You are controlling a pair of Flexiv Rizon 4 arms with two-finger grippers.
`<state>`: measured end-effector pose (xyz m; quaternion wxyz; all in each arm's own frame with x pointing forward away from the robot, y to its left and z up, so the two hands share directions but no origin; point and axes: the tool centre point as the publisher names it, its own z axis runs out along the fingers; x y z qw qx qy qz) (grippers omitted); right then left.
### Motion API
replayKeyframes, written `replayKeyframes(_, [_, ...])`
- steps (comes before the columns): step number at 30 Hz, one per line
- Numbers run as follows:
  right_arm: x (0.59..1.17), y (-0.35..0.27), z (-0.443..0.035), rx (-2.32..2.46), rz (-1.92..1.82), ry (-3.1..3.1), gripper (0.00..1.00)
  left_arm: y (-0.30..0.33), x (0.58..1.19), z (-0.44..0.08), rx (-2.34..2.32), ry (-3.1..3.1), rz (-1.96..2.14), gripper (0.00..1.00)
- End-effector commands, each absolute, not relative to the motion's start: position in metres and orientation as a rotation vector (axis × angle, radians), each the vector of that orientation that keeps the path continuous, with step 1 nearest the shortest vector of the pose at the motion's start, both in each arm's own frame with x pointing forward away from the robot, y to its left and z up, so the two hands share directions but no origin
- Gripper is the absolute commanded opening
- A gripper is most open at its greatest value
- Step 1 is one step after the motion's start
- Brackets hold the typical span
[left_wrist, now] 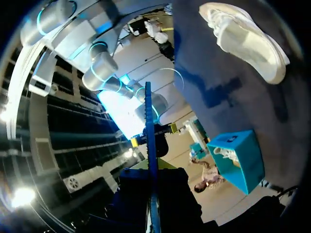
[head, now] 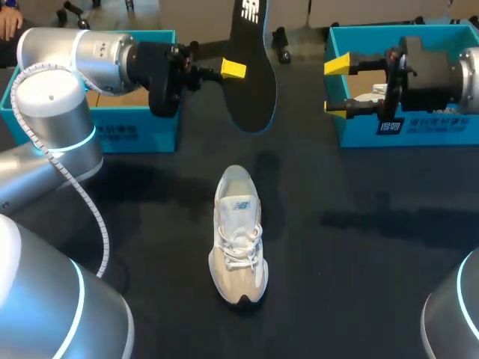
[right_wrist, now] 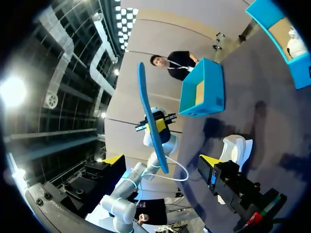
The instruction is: Take the shoe out of the shoebox, open the shoe tongue, remove and reinsert the insole, then place the shoe into the shoebox
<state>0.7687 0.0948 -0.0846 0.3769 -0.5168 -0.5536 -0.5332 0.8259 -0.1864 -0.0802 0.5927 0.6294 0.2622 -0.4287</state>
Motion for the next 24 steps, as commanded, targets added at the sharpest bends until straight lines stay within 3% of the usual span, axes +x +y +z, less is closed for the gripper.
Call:
replayKeyframes(1, [0.779, 0.106, -0.082, -1.302, -1.366, -1.462, 1.00, -0.187, 0.821, -0.082, 1.460, 0.580, -0.954, 0.00])
replayKeyframes(24, [0.787, 0.136, -0.085, -1.233, -1.383, -1.658, 1.00, -0.203, 0.820, -0.088, 1.446, 0.694, -0.988, 0.00])
